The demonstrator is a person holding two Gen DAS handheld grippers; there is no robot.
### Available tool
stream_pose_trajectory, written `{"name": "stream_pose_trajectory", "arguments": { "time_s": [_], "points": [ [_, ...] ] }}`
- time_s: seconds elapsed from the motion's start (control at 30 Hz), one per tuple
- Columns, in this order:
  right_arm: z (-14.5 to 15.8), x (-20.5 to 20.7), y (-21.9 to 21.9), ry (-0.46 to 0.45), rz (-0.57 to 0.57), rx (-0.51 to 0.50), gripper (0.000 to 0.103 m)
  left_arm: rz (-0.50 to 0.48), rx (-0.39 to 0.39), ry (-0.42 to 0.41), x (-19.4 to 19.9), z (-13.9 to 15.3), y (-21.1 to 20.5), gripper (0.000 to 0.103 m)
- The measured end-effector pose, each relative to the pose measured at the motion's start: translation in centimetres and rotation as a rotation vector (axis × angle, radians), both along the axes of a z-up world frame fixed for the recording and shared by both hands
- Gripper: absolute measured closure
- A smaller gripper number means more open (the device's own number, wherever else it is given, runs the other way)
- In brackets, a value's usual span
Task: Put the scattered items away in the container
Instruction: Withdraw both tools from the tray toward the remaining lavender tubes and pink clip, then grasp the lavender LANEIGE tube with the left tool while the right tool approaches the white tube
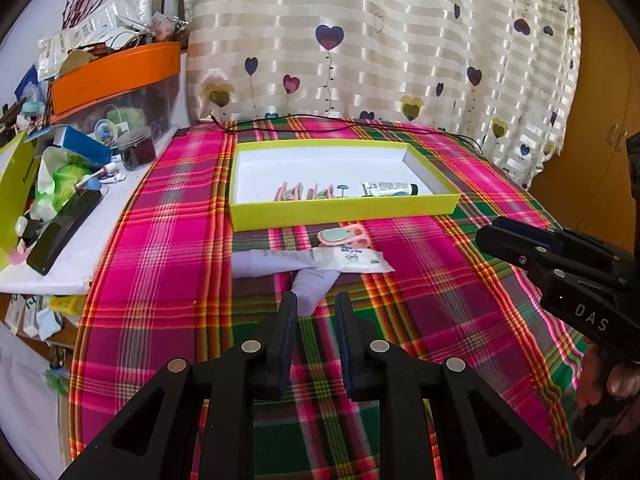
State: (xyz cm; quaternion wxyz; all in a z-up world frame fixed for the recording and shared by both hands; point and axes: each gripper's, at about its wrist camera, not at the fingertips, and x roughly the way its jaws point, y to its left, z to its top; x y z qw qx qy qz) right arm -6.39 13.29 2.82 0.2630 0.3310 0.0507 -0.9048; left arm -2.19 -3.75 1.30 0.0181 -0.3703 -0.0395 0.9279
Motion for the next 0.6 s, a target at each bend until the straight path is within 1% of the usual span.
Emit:
{"name": "stream_pose_trajectory", "arguments": {
  "time_s": [0.13,0.6],
  "points": [
    [-0.4,0.1,-0.3,-0.012,0.018,0.001,0.079,-0.012,0.000,-0.004,0.2,-0.3,-0.3,0.077],
    [-1.0,0.1,-0.8,-0.033,0.037,-0.001,0.078,-0.030,0.007,-0.004,0.5,-0.8,-1.2,0.076]
  ]
}}
